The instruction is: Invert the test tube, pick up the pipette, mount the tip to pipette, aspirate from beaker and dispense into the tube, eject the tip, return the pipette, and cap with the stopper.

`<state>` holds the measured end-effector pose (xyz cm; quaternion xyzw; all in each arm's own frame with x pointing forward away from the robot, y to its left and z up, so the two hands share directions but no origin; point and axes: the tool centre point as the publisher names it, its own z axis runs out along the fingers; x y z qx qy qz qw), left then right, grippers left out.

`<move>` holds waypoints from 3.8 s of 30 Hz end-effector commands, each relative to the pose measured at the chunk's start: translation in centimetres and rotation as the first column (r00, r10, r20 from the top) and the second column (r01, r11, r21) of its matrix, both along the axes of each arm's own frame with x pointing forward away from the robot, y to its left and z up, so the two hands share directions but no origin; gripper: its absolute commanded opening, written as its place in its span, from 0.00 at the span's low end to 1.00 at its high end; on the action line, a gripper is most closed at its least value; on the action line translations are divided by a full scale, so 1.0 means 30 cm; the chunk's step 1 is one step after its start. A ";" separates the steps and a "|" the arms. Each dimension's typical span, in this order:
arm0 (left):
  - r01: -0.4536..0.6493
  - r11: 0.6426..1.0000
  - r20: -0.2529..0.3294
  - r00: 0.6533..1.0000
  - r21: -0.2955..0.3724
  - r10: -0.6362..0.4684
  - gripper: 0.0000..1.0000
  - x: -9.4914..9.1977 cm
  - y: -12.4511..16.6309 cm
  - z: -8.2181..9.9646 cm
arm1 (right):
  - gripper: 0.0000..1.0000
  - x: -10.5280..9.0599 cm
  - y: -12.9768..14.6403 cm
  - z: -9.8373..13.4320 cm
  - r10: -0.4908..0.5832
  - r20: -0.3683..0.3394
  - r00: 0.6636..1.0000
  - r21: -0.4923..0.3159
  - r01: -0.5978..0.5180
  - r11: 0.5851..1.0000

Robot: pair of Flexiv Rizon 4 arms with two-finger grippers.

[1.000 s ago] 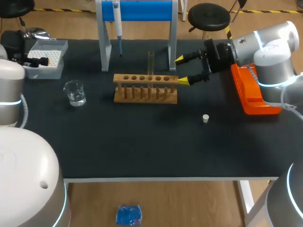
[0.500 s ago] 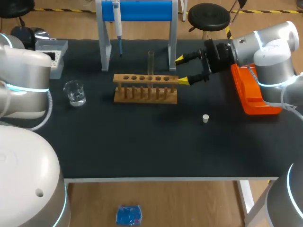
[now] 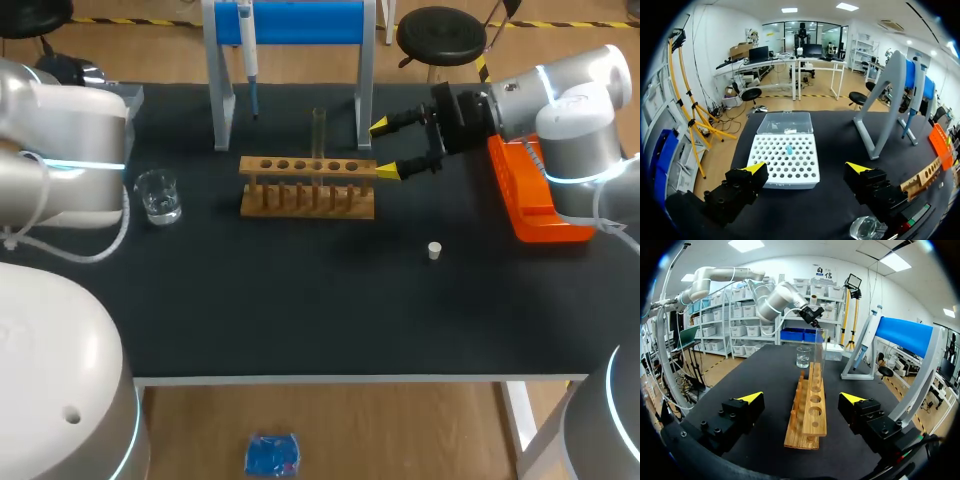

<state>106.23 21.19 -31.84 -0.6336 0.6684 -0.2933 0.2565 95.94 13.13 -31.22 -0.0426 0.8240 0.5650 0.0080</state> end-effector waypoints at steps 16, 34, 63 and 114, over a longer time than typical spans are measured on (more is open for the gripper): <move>-0.025 1.000 0.004 1.000 -0.002 0.025 0.78 0.113 0.048 -0.091 | 1.00 0.002 -0.003 0.002 0.003 -0.001 1.000 -0.003 -0.003 1.000; -0.019 1.000 -0.001 1.000 0.009 0.019 0.65 0.200 0.074 -0.113 | 1.00 0.002 -0.003 0.002 0.003 -0.001 1.000 -0.003 -0.003 1.000; -0.026 0.999 -0.021 0.999 0.019 0.027 0.47 0.226 0.070 -0.127 | 1.00 0.002 -0.003 0.002 0.003 -0.001 1.000 -0.003 -0.003 1.000; -0.033 0.999 -0.050 0.998 0.041 0.035 0.31 0.235 0.079 -0.151 | 1.00 0.002 -0.003 0.002 0.003 -0.001 1.000 -0.003 -0.003 1.000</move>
